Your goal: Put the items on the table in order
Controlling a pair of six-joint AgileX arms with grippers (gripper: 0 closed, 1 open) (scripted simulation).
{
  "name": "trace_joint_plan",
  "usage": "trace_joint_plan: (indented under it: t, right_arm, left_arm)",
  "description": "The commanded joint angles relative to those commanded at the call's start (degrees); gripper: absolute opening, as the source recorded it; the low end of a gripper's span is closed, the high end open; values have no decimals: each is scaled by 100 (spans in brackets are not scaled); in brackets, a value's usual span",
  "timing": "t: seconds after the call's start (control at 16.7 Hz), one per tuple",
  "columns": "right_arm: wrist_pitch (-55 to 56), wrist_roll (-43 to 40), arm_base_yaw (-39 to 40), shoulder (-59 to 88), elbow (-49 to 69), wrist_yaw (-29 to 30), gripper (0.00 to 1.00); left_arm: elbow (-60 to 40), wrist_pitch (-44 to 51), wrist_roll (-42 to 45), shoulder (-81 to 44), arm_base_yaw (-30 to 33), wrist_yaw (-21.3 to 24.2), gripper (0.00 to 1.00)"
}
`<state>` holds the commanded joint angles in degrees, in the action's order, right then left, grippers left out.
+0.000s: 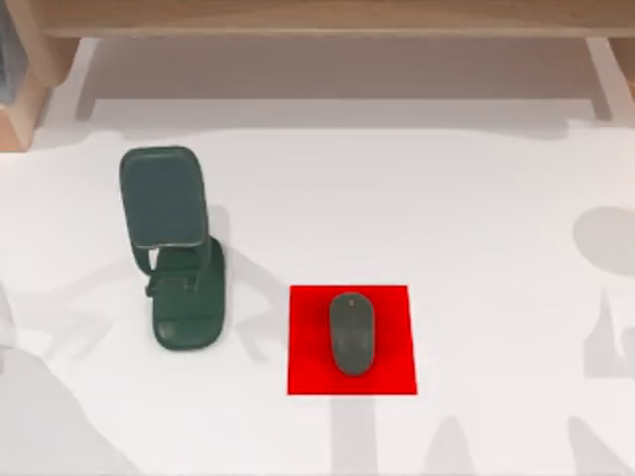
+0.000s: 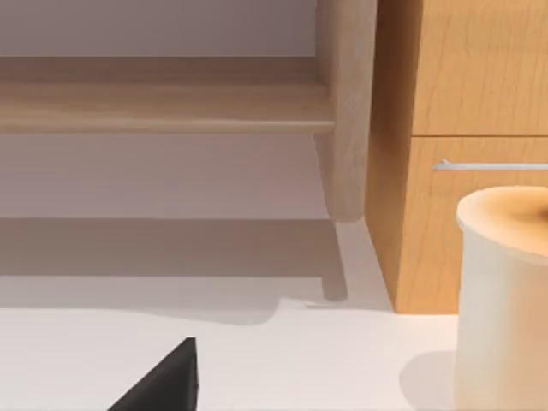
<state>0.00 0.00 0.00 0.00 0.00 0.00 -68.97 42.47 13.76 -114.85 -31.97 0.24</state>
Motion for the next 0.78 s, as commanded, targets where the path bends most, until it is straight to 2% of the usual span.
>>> trace_joint_plan:
  t: [0.78]
  right_arm:
    - [0,0,0,0,0,0,100]
  left_arm:
    - [0,0,0,0,0,0,2]
